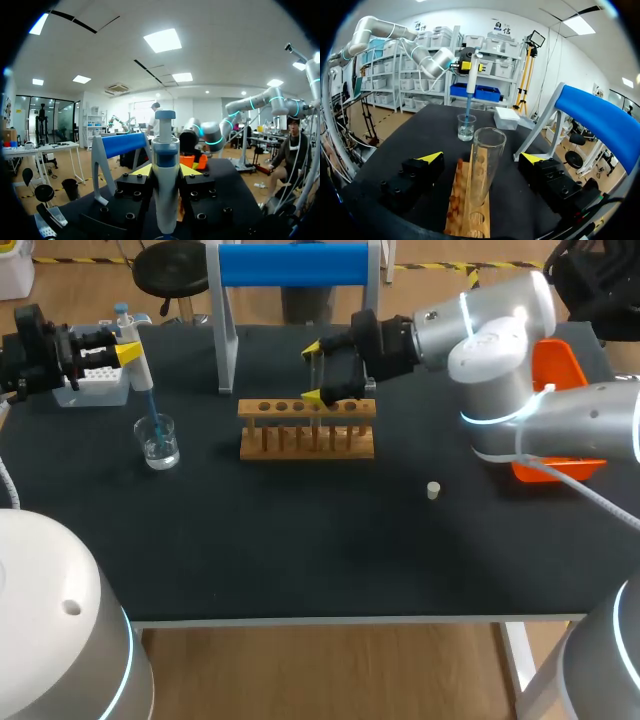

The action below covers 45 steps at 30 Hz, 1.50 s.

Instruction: Invert the test tube, pick up the pipette, mount the tip to pipette, aspirate from beaker and dispense into the tube, eject the tip, return the pipette, and cap with the stopper.

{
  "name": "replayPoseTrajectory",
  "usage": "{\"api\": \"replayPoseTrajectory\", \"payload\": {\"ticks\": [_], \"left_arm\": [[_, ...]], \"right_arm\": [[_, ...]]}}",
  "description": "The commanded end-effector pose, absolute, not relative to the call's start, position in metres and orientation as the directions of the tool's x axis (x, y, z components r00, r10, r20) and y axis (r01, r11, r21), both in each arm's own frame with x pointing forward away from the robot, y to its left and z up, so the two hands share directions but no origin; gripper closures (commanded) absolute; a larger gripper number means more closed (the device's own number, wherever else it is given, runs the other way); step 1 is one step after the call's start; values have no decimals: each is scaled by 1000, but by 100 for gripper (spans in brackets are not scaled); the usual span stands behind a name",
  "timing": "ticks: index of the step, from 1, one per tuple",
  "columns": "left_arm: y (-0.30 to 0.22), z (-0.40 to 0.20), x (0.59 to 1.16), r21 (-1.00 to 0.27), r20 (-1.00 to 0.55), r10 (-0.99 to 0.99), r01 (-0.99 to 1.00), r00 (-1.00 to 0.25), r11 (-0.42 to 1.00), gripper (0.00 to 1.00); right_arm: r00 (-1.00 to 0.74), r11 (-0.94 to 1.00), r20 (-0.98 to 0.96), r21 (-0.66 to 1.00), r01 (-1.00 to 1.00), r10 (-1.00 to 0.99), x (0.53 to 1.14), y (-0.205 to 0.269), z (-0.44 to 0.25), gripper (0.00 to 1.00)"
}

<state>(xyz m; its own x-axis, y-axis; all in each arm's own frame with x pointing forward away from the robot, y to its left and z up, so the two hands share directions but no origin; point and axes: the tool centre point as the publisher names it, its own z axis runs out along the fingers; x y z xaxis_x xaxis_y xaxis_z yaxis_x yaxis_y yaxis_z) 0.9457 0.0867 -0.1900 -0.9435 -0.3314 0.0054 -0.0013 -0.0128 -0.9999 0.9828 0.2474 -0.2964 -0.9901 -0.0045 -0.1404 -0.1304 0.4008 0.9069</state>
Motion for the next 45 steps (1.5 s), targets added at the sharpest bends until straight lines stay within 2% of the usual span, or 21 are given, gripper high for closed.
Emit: {"api": "replayPoseTrajectory", "payload": {"ticks": [1,41,45], "left_arm": [[88,-190,946,-1000,6,-327,-1,-945,-14,100],[88,-190,946,-1000,6,-327,-1,-945,-14,100],[84,-175,941,-1000,-11,-329,10,-944,5,100]], "right_arm": [[-990,400,-141,907,-132,-7,986,251,-298,0],[-990,402,-142,907,-128,5,986,254,-297,0],[-990,402,-142,907,-128,5,986,254,-297,0]]}}
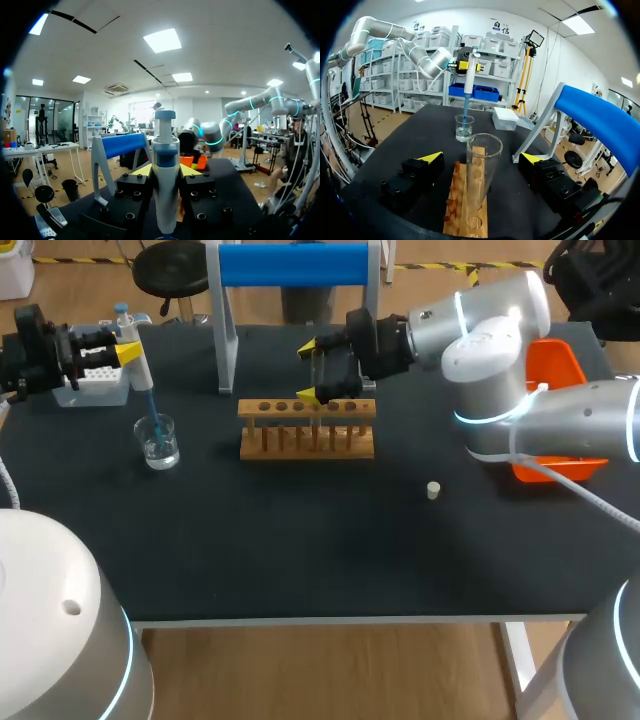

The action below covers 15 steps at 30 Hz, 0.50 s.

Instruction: Invert the test tube, pick up the pipette, mount the tip to pipette, aspirate from beaker and dispense into the tube, eject the tip, return the pipette, and cap with the stopper.

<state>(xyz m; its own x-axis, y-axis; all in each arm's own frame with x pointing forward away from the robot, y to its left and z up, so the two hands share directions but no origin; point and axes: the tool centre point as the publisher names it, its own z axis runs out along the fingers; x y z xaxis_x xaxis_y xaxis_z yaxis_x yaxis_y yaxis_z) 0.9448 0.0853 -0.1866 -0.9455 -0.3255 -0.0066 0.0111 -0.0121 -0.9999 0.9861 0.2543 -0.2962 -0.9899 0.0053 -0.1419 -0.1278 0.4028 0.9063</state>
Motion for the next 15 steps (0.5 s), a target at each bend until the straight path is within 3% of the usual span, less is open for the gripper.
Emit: {"api": "replayPoseTrajectory", "payload": {"ticks": [1,15], "left_arm": [[83,-171,939,-1000,-18,-329,15,-944,10,100],[58,-103,929,-993,-85,-319,53,-944,107,100]], "right_arm": [[-990,402,-142,907,-128,5,986,254,-297,0],[-990,402,-142,907,-128,5,986,254,-297,0]]}}
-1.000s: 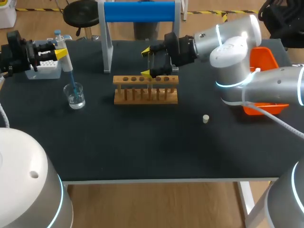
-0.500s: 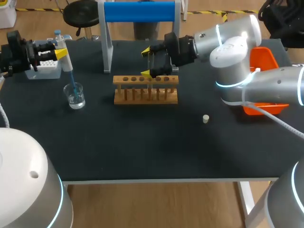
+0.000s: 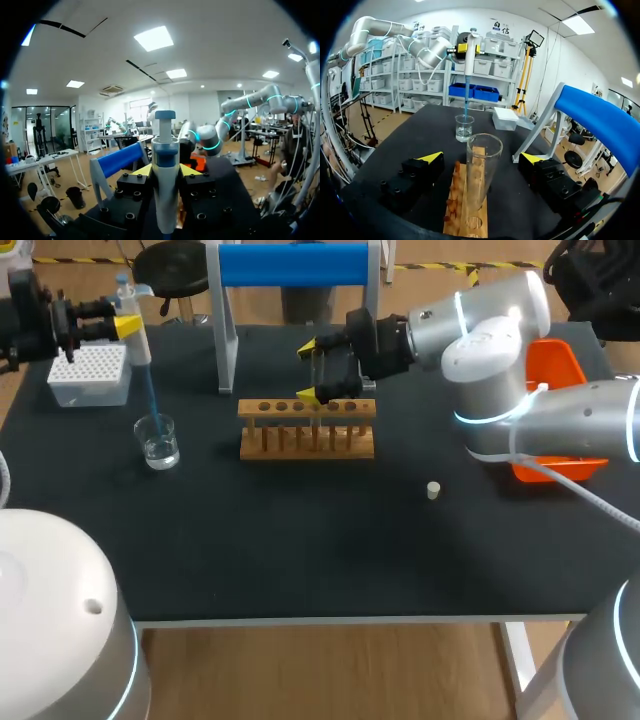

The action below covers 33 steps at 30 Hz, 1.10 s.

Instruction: Invert the test tube, pick up the pipette, mount the tip to pipette, aspirate from beaker and dispense into the tube, eject the tip, return the pipette, and cap with the stopper.

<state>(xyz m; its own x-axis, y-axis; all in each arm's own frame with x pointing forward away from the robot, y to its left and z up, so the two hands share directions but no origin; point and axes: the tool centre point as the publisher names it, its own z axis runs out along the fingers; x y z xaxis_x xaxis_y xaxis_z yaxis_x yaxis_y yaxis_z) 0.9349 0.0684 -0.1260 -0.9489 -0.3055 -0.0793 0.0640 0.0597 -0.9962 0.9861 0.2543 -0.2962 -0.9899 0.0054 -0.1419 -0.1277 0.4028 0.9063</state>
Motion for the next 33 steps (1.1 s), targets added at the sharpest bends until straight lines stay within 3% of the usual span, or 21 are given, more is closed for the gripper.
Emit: {"api": "replayPoseTrajectory", "payload": {"ticks": [1,22,33], "left_arm": [[53,-97,929,-992,-92,-315,59,-945,113,100],[-70,-22,935,-990,-123,-87,116,-989,85,100],[-72,-21,935,-990,-124,-80,118,-989,81,100]], "right_arm": [[-990,402,-142,907,-128,5,986,254,-297,0],[-990,402,-142,907,-128,5,986,254,-297,0],[-990,402,-142,907,-128,5,986,254,-297,0]]}}
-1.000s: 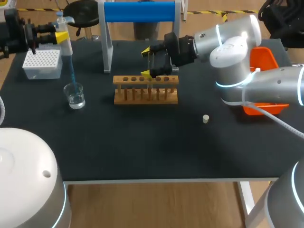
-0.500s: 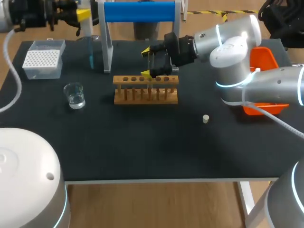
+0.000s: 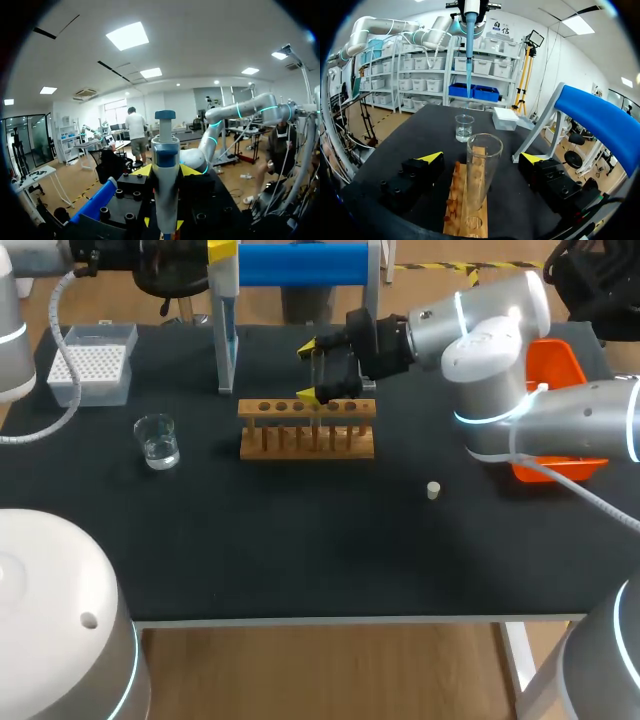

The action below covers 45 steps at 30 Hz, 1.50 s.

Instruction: Invert the test tube, pick up the pipette, mount the tip to pipette, aspirate from beaker and dispense into the tube, eject the tip, return the pipette, and cap with the stopper.

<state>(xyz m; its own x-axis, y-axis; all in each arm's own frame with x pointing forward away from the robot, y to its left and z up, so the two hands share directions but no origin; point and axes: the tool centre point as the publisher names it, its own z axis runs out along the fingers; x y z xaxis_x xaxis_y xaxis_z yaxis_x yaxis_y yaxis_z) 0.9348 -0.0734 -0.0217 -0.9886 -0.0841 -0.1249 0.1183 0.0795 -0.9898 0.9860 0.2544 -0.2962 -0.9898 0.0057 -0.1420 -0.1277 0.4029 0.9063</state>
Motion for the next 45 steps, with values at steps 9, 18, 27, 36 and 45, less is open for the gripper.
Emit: {"api": "replayPoseTrajectory", "payload": {"ticks": [9,18,27,36,45], "left_arm": [[-72,-21,935,-990,-124,-80,118,-989,81,100],[-72,-21,935,-990,-124,-80,118,-989,81,100],[-114,3,935,-992,-113,-13,112,-994,57,100],[-160,15,933,-995,-93,86,97,-992,35,100],[-163,15,933,-995,-87,90,91,-992,39,100]], "right_arm": [[-990,402,-142,907,-128,5,986,254,-297,0],[-990,402,-142,907,-128,5,986,254,-297,0],[-990,402,-142,907,-128,5,986,254,-297,0],[-990,402,-142,907,-128,5,986,254,-297,0],[-990,402,-142,907,-128,5,986,254,-297,0]]}}
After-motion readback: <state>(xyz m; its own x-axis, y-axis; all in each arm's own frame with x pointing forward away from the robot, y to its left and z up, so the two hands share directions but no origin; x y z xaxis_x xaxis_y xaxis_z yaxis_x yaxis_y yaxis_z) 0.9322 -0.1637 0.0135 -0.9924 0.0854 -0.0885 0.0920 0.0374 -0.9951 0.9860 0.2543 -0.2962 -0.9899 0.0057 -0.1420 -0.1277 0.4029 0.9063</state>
